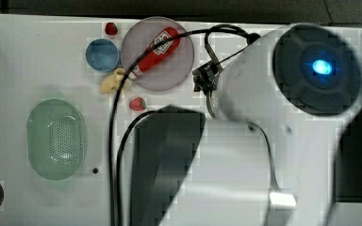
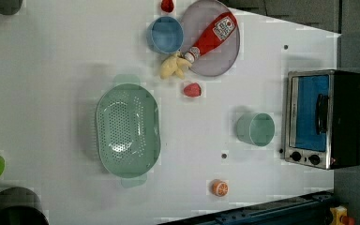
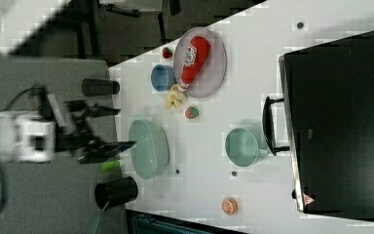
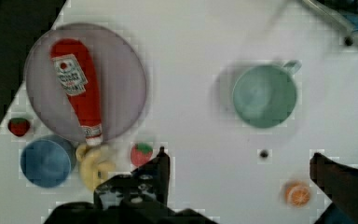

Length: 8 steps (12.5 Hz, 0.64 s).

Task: Drag mug backwards.

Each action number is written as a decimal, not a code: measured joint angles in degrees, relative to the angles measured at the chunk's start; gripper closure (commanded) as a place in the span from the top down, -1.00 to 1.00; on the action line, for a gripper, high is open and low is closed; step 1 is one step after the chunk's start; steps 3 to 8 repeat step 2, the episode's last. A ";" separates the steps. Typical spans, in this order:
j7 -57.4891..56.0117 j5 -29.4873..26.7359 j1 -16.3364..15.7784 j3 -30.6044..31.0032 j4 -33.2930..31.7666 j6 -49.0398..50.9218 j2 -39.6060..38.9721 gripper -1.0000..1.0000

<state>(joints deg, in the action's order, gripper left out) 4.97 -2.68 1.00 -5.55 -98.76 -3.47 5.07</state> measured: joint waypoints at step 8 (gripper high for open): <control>-0.27 1.92 -0.39 0.67 3.69 2.00 1.62 1.00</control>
